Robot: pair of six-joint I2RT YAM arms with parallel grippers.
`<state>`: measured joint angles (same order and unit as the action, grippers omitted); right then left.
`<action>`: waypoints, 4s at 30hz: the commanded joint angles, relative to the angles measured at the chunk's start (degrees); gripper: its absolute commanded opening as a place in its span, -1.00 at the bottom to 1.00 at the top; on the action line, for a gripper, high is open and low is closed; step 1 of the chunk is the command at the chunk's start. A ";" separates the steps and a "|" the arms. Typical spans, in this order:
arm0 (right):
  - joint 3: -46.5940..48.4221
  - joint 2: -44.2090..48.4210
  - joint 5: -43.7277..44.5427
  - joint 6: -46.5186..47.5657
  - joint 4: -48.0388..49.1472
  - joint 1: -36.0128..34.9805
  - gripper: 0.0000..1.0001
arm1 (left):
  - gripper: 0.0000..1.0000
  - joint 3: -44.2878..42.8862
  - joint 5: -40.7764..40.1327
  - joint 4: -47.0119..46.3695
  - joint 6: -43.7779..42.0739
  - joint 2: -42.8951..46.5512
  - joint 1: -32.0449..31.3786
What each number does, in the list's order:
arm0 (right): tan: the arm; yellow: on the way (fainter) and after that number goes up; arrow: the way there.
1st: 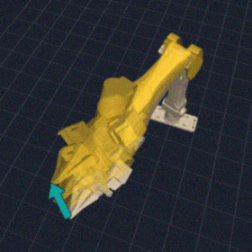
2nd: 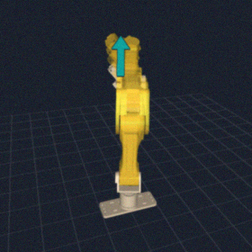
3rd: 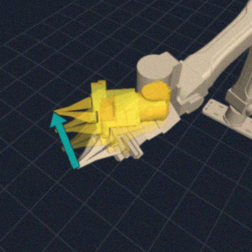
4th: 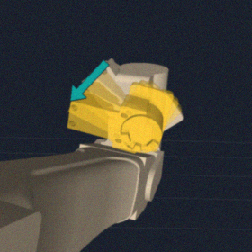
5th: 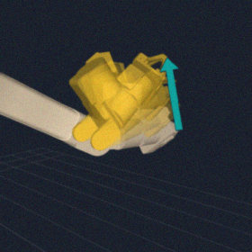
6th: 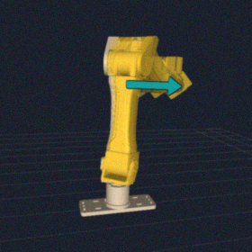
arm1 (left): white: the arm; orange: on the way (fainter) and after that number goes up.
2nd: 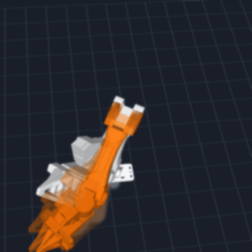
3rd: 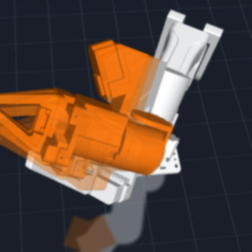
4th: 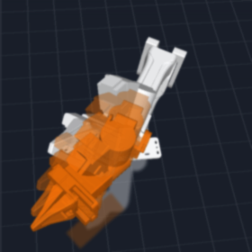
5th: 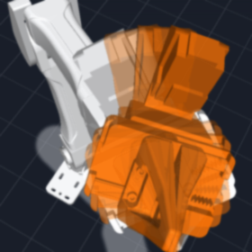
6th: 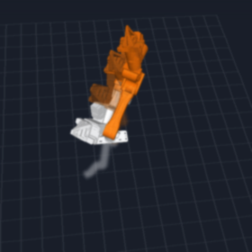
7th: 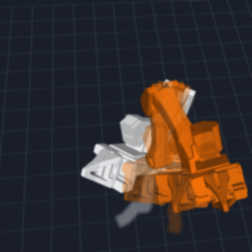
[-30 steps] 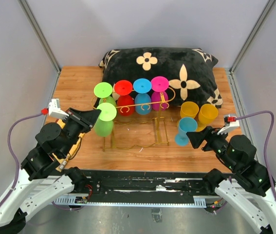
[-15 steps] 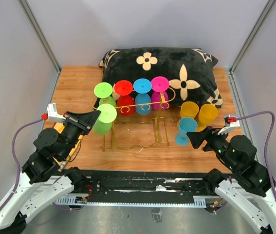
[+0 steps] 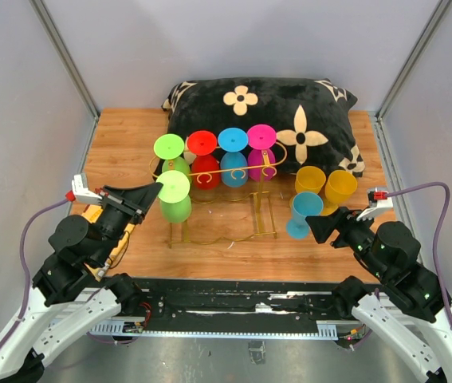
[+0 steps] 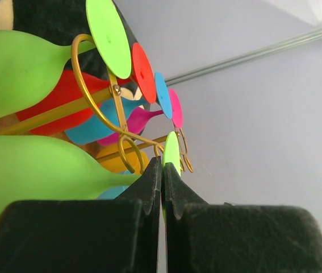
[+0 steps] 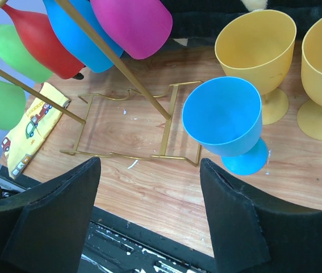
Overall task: Take the wine glass off the wine glass rack
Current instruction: Pick up the wine glass from the wine rack, then place the wine glass at the center of the board.
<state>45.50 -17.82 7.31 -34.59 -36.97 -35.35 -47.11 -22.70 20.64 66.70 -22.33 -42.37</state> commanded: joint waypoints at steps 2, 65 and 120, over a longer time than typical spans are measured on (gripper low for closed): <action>0.37 0.69 1.02 -1.00 -0.02 -0.77 0.43 | -0.99 0.70 1.30 -2.38 0.85 0.53 0.45; 1.83 -9.29 -52.81 -1.08 21.07 -0.76 0.00 | -0.99 -6.00 28.88 -26.88 -37.26 -31.98 -28.74; 3.65 3.12 -38.12 7.47 18.27 -0.77 -0.97 | -0.88 4.09 34.65 -53.57 -20.64 -39.68 -28.82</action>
<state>49.39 -15.66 -30.92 -26.98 -21.26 -35.35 -44.16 10.96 -29.93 45.39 -63.05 -70.74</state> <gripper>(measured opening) 0.016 0.159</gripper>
